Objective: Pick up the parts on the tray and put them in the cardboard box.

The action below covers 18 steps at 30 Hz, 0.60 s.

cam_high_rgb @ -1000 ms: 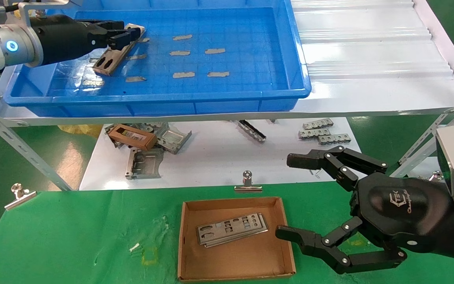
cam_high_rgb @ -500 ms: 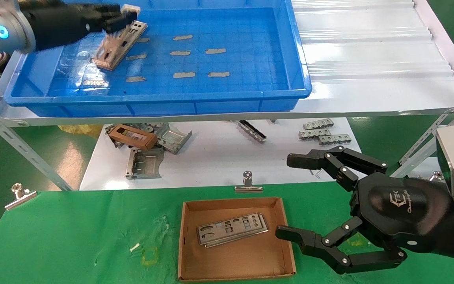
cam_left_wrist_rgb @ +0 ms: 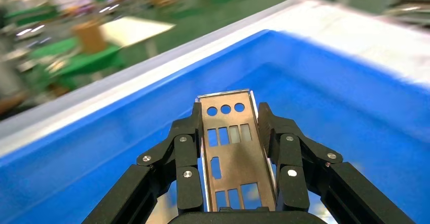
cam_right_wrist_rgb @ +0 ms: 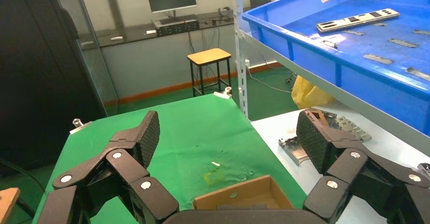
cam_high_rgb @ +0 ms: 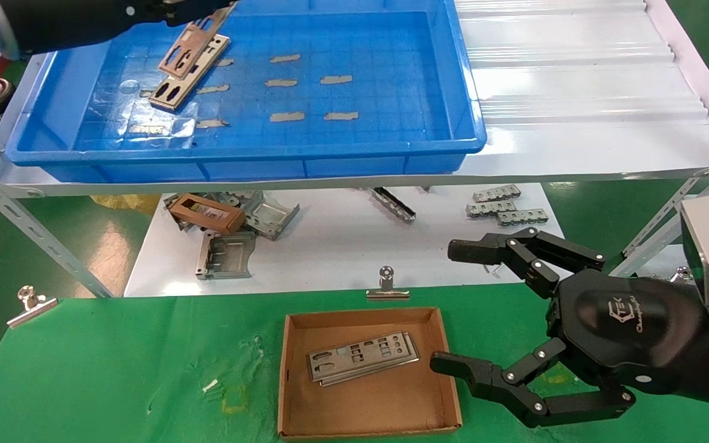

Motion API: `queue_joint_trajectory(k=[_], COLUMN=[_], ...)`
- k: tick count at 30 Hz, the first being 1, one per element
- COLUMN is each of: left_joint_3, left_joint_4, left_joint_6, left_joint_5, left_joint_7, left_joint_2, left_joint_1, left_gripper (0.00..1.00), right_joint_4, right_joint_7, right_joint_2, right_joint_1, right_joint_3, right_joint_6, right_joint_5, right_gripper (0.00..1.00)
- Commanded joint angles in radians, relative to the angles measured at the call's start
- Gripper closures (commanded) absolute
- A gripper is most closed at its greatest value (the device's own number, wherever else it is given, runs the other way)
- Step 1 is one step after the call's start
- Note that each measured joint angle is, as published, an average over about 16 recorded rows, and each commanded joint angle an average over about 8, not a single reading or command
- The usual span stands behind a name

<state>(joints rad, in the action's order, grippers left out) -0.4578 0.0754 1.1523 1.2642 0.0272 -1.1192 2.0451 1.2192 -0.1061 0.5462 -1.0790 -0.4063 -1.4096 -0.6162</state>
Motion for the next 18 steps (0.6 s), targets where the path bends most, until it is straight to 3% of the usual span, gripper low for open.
queue_joint_trajectory(k=[1, 13, 18], left_joint_3=[0.007, 0.024, 0.012], left_joint_4=[0.01, 0.059, 0.147], left_joint_6=[0.076, 0.369, 0.439], left_joint_5=[-0.012, -0.054, -0.076], left_joint_7=[0.01, 0.037, 0.015], left_joint_2=[0.015, 0.042, 0.044], left_joint_1=[0.007, -0.002, -0.042], left_gripper=[1.0, 1.0, 1.0], right_joint_4=[0.0, 0.0, 0.0], right_joint_7=[0.0, 0.0, 0.0], right_joint_2=[0.0, 0.0, 0.0], right_joint_1=[0.0, 0.0, 0.0], right_joint_3=[0.0, 0.0, 0.0], right_joint_6=[0.0, 0.0, 0.0], right_joint_5=[0.0, 0.0, 0.0], right_gripper=[0.0, 0.0, 0.0])
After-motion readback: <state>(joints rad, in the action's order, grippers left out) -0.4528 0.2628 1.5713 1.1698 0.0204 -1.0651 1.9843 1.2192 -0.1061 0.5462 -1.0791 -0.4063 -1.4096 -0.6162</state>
